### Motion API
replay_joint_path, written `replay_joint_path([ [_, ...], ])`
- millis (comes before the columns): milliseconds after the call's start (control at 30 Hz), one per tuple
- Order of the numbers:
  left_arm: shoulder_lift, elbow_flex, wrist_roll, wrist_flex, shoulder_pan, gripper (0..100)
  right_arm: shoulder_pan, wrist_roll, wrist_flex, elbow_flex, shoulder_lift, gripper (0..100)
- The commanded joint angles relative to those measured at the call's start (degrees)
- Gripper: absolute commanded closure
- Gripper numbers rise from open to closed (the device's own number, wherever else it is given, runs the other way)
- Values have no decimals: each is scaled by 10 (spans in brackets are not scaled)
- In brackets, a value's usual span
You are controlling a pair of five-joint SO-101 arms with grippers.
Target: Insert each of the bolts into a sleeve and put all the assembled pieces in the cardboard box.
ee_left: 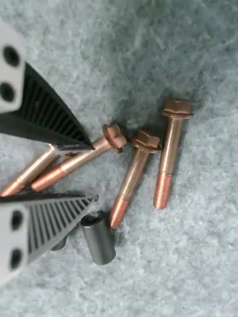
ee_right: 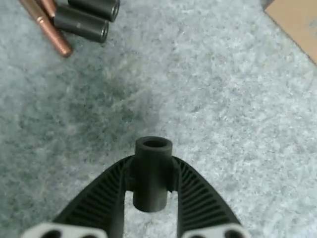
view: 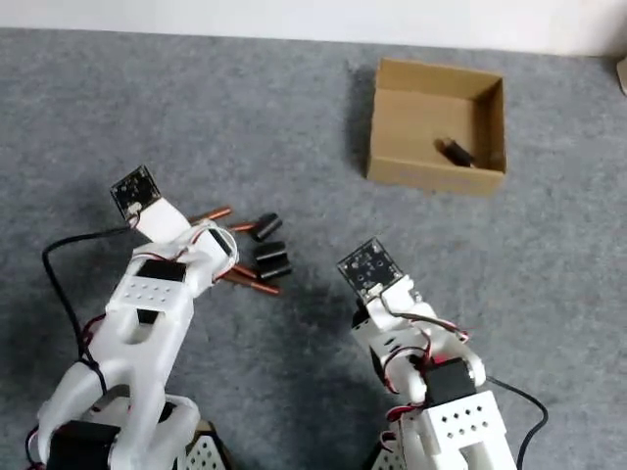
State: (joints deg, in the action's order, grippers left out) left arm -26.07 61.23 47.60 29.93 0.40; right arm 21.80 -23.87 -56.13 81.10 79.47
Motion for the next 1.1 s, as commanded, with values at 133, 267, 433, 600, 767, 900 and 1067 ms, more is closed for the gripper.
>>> replay_joint_path([
  [133,1,-20,-1,-10,-7,862,6,4,15,0,5,994],
  [267,1,-14,-1,7,-7,862,6,4,15,0,6,994],
  [433,1,10,-2,4,-16,862,6,4,15,0,6,994],
  [600,1,23,-2,4,-17,862,6,4,15,0,6,994],
  [767,2,22,-1,3,-17,863,6,4,29,16,7,994],
  [900,49,13,-1,-5,-17,863,6,4,43,25,7,994],
  [1067,177,-78,0,4,-17,863,6,4,43,26,7,994],
])
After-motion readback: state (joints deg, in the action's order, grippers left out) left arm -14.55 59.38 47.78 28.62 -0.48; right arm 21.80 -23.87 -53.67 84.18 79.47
